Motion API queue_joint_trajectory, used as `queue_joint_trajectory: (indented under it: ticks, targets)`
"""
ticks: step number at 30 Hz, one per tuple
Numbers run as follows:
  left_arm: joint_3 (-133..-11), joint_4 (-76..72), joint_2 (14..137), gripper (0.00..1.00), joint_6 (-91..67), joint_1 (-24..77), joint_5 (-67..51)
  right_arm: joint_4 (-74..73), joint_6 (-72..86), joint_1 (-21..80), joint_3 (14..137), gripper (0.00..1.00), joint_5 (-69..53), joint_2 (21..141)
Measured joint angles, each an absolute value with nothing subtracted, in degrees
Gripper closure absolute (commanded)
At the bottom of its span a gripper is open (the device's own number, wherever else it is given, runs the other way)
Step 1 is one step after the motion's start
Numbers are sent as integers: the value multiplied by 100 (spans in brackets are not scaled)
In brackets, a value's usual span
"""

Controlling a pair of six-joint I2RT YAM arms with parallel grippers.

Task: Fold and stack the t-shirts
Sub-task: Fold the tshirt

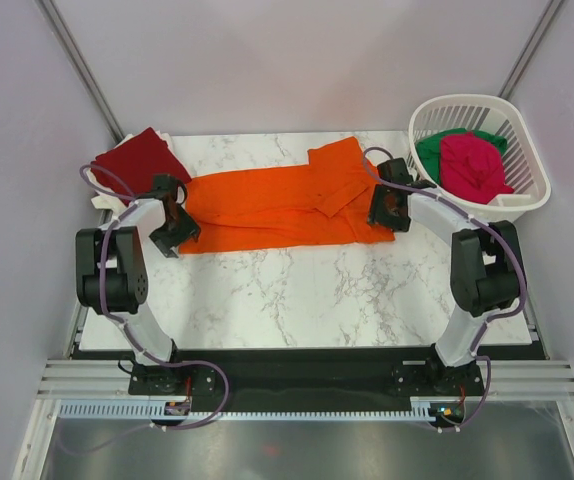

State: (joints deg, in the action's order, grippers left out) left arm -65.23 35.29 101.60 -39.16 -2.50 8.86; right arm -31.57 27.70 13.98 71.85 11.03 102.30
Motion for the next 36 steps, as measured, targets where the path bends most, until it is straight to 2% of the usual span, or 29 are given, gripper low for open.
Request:
queue_joint_trajectory:
  ticks: [2,3,5,6,8,9,12,19,29,31,32,33,34,35,36]
  targets:
    - [-6501,3489,10239,36,-3933,-250,897,-3124,2751,1398,7161,57,1098,10311]
    - [-6479,3463,10256,44,-3948,-250,906,-3096,2755,1398,7126,67,1100,10331]
    - [-6458,3450,10261,50,-3966,-250,987,-3076,2757,1398,7043,76,1105,10335]
    - [-6453,3450,10267,60,-3970,-250,1017,-3061,2762,1398,7000,87,1105,10335]
    - [-6455,3437,10283,72,-3981,-250,1061,-3052,2755,1398,6943,98,1103,10337]
    - [-6473,3415,10304,86,-3986,-250,1072,-3050,2755,1398,6921,100,1103,10337]
    - [-6541,3306,10355,98,-4025,-226,1192,-3037,2764,1398,6890,100,1103,10337]
    - [-6543,3236,10355,98,-4025,-211,1247,-2967,2858,1385,6740,100,1378,10226]
    - [-5564,3190,9432,98,-4176,-211,906,-2943,3269,893,5728,100,1802,8991]
    - [-5293,3203,9166,98,-4209,-211,788,-2958,3282,891,5653,95,1809,8831]
    - [-5013,3273,8862,87,-4224,-211,642,-2963,3291,882,5575,36,1800,8739]
    - [-4928,3310,8742,68,-4228,-211,565,-2963,3328,878,5540,20,1780,8705]
    - [-4762,3214,8571,56,-4239,-213,469,-2956,3308,873,5468,12,1763,8652]
    - [-4595,3245,8353,44,-4257,-215,336,-2993,3288,871,5382,8,1750,8565]
    - [-4434,3301,8119,28,-4285,-215,228,-3059,3277,871,5306,6,1734,8458]
